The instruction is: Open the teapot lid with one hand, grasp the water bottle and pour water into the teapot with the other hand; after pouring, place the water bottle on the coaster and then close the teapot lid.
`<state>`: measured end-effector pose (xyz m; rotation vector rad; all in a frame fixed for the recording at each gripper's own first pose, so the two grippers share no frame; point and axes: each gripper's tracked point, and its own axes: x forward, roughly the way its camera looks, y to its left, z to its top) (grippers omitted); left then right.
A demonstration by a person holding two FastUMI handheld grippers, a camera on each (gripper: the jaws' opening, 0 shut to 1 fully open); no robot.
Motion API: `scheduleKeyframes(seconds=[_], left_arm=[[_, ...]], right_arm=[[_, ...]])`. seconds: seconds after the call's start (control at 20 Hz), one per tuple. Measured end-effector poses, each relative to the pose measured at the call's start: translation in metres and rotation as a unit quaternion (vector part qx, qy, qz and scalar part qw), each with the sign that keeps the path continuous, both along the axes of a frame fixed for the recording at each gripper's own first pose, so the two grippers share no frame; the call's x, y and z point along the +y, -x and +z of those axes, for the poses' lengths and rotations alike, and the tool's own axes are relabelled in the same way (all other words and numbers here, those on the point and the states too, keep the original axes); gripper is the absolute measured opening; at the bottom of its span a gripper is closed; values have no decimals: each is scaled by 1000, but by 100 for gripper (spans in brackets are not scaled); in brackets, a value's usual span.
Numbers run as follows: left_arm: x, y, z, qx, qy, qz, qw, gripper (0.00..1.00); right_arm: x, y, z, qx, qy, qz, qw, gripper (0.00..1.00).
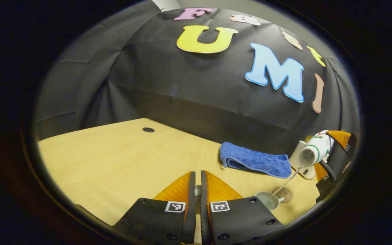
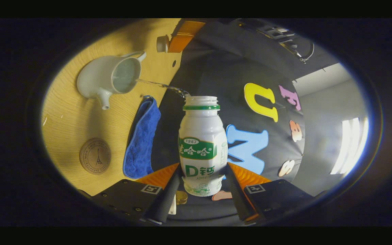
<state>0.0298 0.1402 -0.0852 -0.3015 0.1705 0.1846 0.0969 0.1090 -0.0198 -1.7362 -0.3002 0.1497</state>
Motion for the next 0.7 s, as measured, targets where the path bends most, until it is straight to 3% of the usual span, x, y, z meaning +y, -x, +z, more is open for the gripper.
scheduleKeyframes(seconds=[0.2, 0.25, 0.4, 0.7], left_arm=[[-1, 0, 0, 2, 0, -1, 1000, 13], [-1, 0, -1, 2, 1, -1, 1000, 17], [0, 1, -1, 2, 1, -2, 1000, 13], [1, -1, -1, 3, 2, -1, 1000, 17]], right_arm=[[2, -5, 7, -7, 11, 4, 1000, 75], [2, -6, 9, -9, 14, 6, 1000, 75], [3, -5, 12, -15, 21, 9, 1000, 75], [6, -5, 19, -23, 36, 16, 999, 75]])
